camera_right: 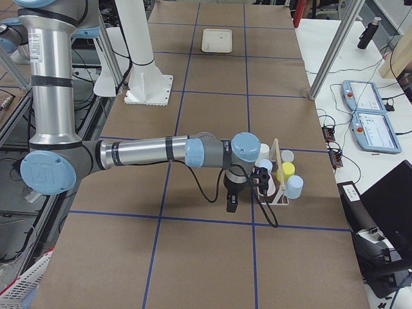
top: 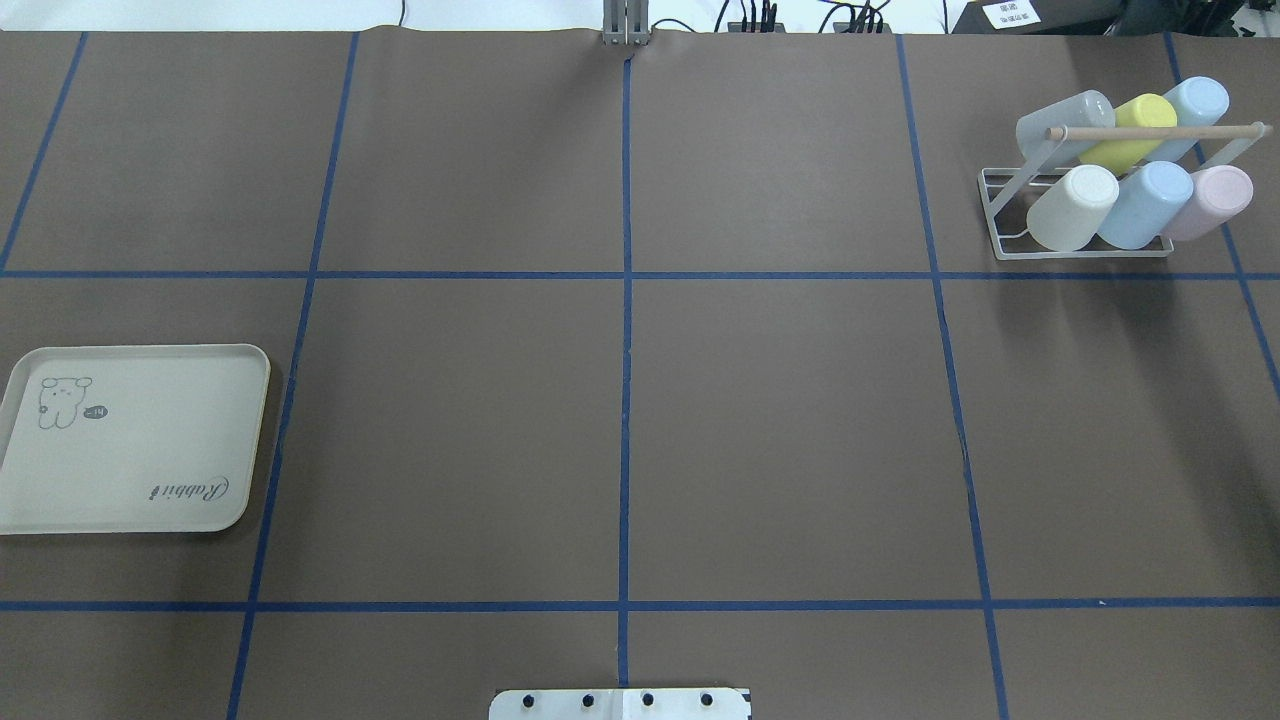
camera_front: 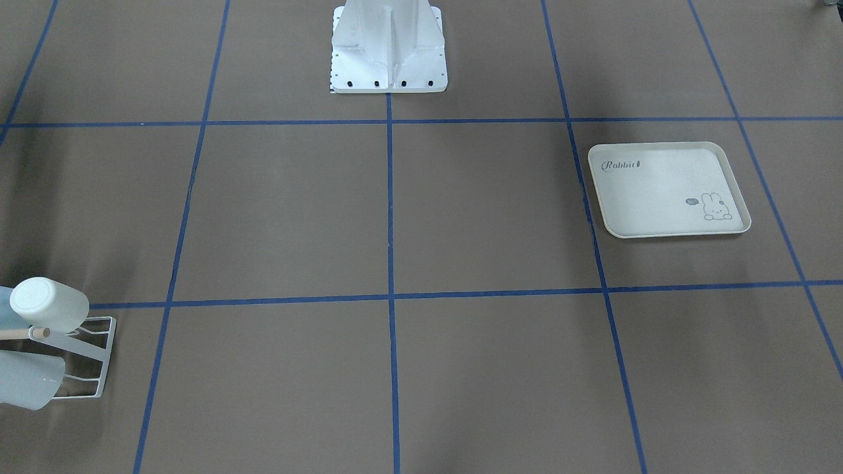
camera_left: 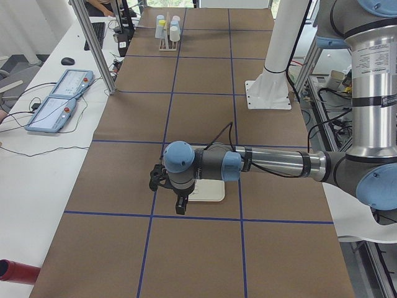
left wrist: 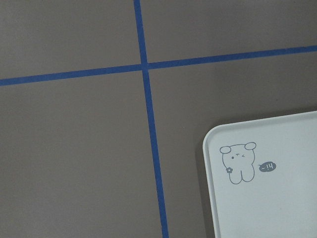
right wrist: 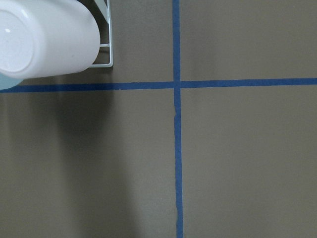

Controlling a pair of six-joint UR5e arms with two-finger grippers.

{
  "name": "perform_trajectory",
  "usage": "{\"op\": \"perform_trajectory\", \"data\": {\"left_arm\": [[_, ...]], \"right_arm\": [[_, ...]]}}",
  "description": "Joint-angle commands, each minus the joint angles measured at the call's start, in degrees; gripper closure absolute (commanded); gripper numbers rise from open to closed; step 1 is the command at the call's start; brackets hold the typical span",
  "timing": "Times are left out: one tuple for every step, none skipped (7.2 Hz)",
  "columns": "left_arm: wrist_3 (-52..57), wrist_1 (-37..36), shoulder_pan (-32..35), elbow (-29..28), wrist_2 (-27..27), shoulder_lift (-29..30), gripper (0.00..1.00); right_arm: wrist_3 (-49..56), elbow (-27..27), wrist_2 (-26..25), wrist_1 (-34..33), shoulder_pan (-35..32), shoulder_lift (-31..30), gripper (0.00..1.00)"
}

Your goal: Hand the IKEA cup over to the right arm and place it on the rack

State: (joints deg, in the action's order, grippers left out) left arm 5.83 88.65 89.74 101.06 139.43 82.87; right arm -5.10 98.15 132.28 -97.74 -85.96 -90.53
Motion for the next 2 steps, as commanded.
{"op": "perform_trajectory", "data": {"left_arm": [[-0.03,1.17,0.00,0.02,0.05,0.01,0.00],[-0.03,1.18,0.00,0.28,0.22,0.09,0.00]], "right_arm": [[0.00,-0.06,0.00,0.00,0.01,0.00,0.01],[0.00,-0.06,0.00,0.00,0.01,0.09,0.01]]}}
